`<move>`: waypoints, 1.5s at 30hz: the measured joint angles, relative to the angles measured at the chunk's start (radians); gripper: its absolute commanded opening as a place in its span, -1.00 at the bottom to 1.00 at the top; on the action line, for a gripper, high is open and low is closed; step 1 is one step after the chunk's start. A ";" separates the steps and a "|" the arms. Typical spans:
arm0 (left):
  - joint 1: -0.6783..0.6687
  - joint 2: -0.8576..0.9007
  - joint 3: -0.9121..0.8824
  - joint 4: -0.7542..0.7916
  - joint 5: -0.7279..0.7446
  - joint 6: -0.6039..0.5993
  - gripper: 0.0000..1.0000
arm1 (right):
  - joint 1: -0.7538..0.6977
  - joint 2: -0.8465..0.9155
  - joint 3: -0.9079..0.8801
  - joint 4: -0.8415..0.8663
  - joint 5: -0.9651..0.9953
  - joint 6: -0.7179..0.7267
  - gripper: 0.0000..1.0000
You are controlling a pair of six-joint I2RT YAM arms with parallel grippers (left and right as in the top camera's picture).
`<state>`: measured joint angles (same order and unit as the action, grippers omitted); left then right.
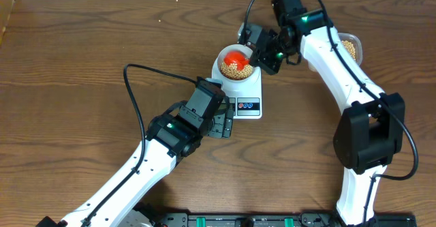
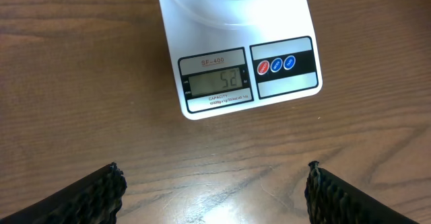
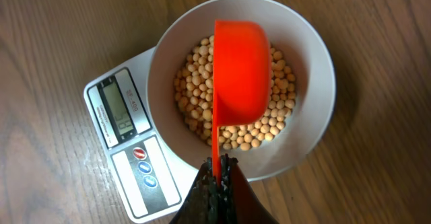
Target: Scoop item into bowl and weigh 50g on scale
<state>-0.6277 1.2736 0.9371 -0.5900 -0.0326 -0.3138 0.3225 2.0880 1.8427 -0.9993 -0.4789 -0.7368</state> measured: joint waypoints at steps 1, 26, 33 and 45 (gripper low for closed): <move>0.000 0.000 0.000 0.000 0.000 0.000 0.75 | -0.008 0.000 0.000 0.000 -0.010 0.003 -0.98; 0.000 0.000 0.000 0.000 0.000 0.000 0.75 | -0.103 0.000 0.002 0.006 -0.196 0.098 -0.98; 0.000 0.000 0.000 0.000 0.000 0.000 0.75 | -0.137 0.000 0.002 0.006 -0.258 0.125 -0.98; 0.000 0.000 0.000 0.000 0.000 0.000 0.75 | -0.185 0.000 0.002 0.003 -0.385 0.173 -0.98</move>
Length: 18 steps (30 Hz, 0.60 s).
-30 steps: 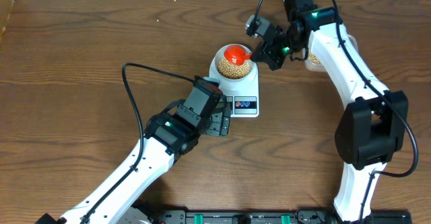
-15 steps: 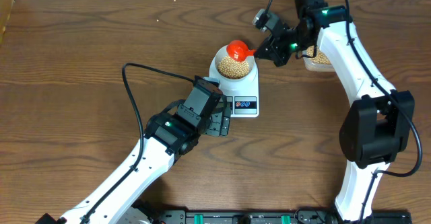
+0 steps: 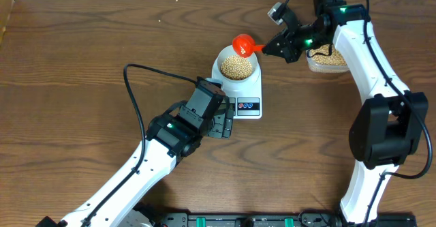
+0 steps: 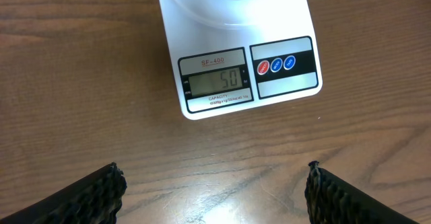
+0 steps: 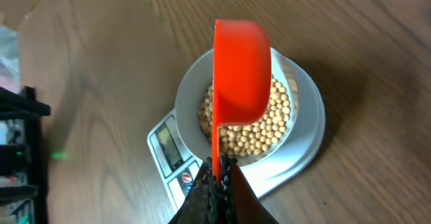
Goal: Scoop item into bowl and weigh 50g on scale
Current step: 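Lift the scoop out of the bowl and move it right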
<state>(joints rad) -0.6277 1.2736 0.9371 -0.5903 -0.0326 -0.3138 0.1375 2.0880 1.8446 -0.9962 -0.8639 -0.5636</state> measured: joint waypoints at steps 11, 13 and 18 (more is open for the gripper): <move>0.000 0.000 0.000 0.000 0.000 0.000 0.75 | -0.023 0.000 0.000 -0.014 -0.054 0.027 -0.98; 0.000 0.000 0.000 0.000 0.000 0.000 0.75 | -0.023 0.000 0.000 -0.016 -0.058 0.027 -0.98; 0.000 0.000 0.000 0.000 0.000 0.000 0.75 | -0.023 0.000 0.000 -0.016 -0.072 0.031 -0.98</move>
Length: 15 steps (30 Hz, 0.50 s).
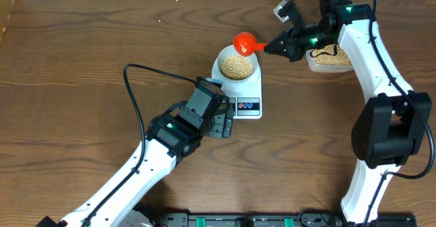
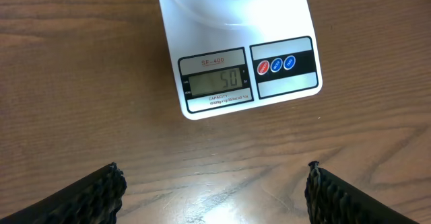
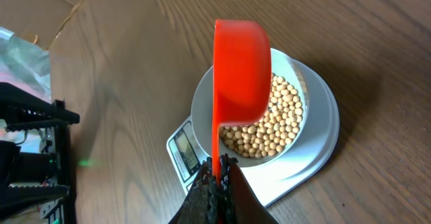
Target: Scoop item into bowl and weigh 50g on scale
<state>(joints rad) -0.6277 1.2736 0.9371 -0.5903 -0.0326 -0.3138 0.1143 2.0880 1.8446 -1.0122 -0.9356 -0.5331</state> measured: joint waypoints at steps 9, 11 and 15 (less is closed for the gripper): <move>0.000 0.000 0.000 0.000 0.000 0.000 0.75 | -0.039 -0.013 0.000 0.000 -0.040 0.007 -0.98; 0.000 0.000 0.000 0.000 0.000 0.000 0.75 | -0.058 -0.026 0.000 0.000 -0.041 0.011 -0.98; 0.000 0.000 0.000 0.000 0.000 0.000 0.75 | -0.108 -0.062 0.000 -0.009 -0.045 0.032 -0.98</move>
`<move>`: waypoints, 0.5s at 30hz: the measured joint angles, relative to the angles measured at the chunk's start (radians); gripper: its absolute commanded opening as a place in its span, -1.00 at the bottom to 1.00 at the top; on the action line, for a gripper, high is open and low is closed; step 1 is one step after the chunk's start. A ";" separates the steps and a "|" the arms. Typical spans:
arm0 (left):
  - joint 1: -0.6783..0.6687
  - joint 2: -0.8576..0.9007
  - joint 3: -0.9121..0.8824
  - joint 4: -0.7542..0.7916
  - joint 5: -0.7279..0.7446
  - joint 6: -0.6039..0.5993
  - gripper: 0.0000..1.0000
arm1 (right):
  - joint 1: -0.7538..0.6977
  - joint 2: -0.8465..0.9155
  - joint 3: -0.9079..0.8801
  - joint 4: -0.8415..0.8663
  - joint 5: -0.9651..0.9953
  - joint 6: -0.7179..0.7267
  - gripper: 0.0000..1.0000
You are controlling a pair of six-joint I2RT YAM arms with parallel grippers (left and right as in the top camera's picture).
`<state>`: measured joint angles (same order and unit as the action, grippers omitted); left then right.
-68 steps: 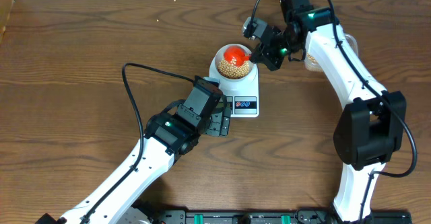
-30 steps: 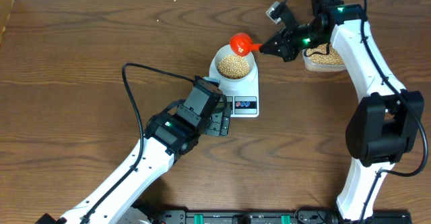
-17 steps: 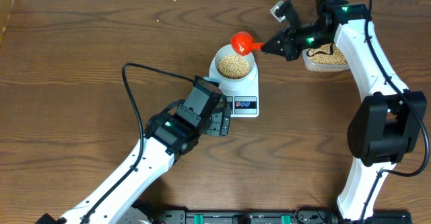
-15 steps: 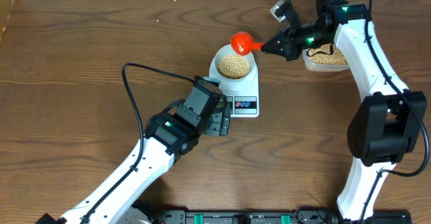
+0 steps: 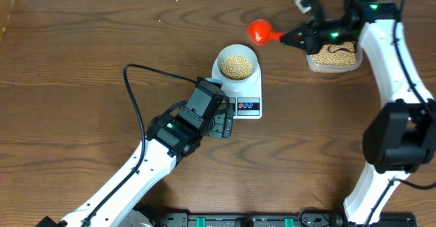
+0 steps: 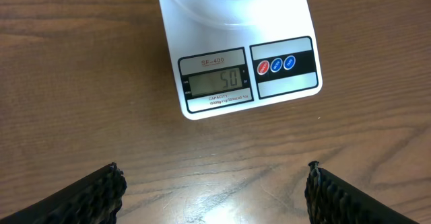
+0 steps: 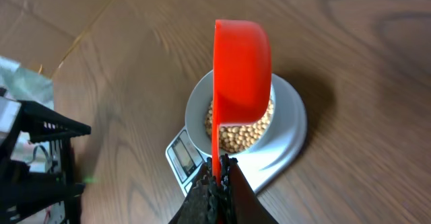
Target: Scoop item into bowl and weigh 50g on scale
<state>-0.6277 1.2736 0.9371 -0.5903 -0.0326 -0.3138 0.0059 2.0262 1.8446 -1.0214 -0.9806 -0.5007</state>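
A white bowl of tan beans sits on the white scale. The scale's display reads 50 in the left wrist view. My right gripper is shut on the handle of the red scoop, which hangs in the air to the upper right of the bowl. In the right wrist view the scoop stands on edge above the bowl. My left gripper is open over bare wood just in front of the scale, with nothing between its fingers.
A clear tub of beans stands at the back right, under my right arm. A black cable loops from the left arm across the table. The wooden table stretches to the left.
My right gripper has moved the red scoop up and to the right, off the bowl's rim and towards the bean tub. The display still reads 50. The left arm has not moved.
The scoop was inside the bowl and the display read 52. Then the scoop was lifted to the bowl's back edge and the reading was 50. It stayed 50 while the scoop hung there, and now the scoop is clear of the bowl.
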 measured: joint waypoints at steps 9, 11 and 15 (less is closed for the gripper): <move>0.000 0.000 0.000 0.000 0.000 0.000 0.75 | -0.142 -0.032 0.002 -0.153 -0.006 0.023 -0.97; 0.000 0.000 0.000 0.000 0.000 0.000 0.75 | -0.178 -0.032 0.002 -0.180 -0.006 0.023 -0.98; 0.000 0.000 0.000 0.000 0.000 0.000 0.75 | -0.260 -0.032 0.002 -0.206 0.006 0.026 -0.98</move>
<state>-0.6277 1.2736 0.9371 -0.5900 -0.0326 -0.3138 -0.2543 1.9942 1.8465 -1.2270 -0.9745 -0.4747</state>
